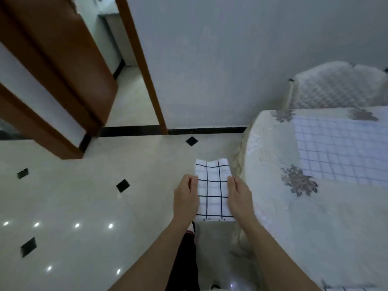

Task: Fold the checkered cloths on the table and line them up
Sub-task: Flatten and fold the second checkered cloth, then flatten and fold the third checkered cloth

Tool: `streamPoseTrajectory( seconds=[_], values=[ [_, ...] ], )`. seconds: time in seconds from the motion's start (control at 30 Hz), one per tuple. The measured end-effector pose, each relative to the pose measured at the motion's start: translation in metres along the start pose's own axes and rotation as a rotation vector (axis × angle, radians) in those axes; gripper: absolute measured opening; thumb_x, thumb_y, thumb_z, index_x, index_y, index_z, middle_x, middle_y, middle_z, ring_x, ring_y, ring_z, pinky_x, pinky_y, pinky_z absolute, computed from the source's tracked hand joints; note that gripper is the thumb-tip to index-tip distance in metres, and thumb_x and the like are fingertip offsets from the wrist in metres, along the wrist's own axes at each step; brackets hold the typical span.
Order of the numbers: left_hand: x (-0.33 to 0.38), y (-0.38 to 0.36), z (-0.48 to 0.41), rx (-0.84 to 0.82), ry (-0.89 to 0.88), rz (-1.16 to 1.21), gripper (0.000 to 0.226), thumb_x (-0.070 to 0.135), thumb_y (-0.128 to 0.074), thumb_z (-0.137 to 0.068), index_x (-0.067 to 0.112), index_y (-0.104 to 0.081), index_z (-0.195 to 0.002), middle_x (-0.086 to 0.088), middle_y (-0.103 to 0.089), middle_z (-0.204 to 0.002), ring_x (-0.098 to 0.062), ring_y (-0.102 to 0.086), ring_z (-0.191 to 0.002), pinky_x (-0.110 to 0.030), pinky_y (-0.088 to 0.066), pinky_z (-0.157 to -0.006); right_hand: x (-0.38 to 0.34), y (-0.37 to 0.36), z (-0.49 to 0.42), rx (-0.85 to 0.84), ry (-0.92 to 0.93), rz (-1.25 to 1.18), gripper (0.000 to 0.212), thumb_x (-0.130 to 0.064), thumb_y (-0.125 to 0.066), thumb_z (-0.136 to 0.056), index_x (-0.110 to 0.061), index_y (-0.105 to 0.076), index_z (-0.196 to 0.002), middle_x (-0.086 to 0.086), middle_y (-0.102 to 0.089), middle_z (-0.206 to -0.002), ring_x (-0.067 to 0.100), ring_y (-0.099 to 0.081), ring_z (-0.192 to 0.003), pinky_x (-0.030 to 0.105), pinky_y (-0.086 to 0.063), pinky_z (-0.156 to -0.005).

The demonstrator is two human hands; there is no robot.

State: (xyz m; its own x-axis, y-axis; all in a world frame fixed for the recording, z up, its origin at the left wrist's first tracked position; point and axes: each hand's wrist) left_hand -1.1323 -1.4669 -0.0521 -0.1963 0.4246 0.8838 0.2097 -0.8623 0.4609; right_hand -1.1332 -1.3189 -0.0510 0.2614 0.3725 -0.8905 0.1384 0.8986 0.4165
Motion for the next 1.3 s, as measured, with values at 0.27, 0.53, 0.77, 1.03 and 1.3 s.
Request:
streamPoseTrajectory(
  seconds=[0.27,0.53,0.77,1.03,1.3],
  values=[
    [0.045,-0.091,-0.081,-0.487,-0.21,-0.01,0.029,0.029,-0.046,-0.105,0.021,-0.05,-0.077,0.006,-0.054,-0.069,-0.002,-0.047,-0.061,-0.019,-0.038,-0.056,0.013,0.044,-0.046,0.478,-0.235,-0.045,0.039,-0.032,-0.037,-0.106,-0.007,-0.049,-0.079,0.004,-0.054,-0.073,0.016,-0.048,-0.067,0.029,-0.035,-0.057],
    [0.075,-0.164,-0.084,-0.928,-0.444,-0.073,0.028,0.033,-0.045,-0.105,0.016,-0.054,-0.085,-0.006,-0.06,-0.075,-0.007,-0.047,-0.061,-0.036,-0.043,-0.06,0.033,0.07,-0.021,0.893,-0.441,-0.105,0.037,-0.032,-0.037,-0.106,-0.007,-0.051,-0.083,0.003,-0.057,-0.074,0.013,-0.051,-0.068,0.023,-0.037,-0.058],
    [0.082,-0.219,-0.023,-1.241,-0.558,-0.162,0.027,0.035,-0.046,-0.105,0.024,-0.051,-0.08,0.0,-0.051,-0.067,-0.006,-0.041,-0.057,-0.029,-0.035,-0.056,0.075,0.097,0.034,1.118,-0.622,-0.14,0.041,-0.038,-0.034,-0.106,-0.007,-0.048,-0.082,0.003,-0.047,-0.065,0.014,-0.042,-0.058,0.035,-0.034,-0.055],
    [0.077,-0.267,0.029,-1.403,-0.532,-0.303,0.022,0.027,-0.051,-0.103,0.015,-0.058,-0.086,0.002,-0.059,-0.077,-0.008,-0.049,-0.069,-0.016,-0.037,-0.06,0.127,0.128,0.071,1.137,-0.819,-0.13,0.035,-0.038,-0.037,-0.106,-0.018,-0.048,-0.08,0.002,-0.055,-0.067,0.017,-0.051,-0.061,0.035,-0.039,-0.055],
    [0.067,-0.308,0.039,-1.372,-0.43,-0.417,0.026,0.032,-0.059,-0.097,0.014,-0.058,-0.078,0.003,-0.056,-0.068,-0.016,-0.054,-0.066,-0.041,-0.057,-0.07,0.166,0.161,0.067,0.996,-0.927,-0.053,0.03,-0.033,-0.04,-0.105,-0.015,-0.053,-0.085,0.003,-0.06,-0.071,0.02,-0.057,-0.066,0.037,-0.048,-0.059]
  ],
)
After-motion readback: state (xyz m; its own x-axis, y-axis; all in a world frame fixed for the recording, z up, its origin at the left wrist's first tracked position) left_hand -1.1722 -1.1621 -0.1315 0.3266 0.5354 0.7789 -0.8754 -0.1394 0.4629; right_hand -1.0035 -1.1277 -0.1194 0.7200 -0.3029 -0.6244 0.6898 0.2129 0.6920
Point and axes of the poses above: each hand's wrist, its own z-axis away from the middle knuckle, its own y-axis out of the back of the hand, x = y × z
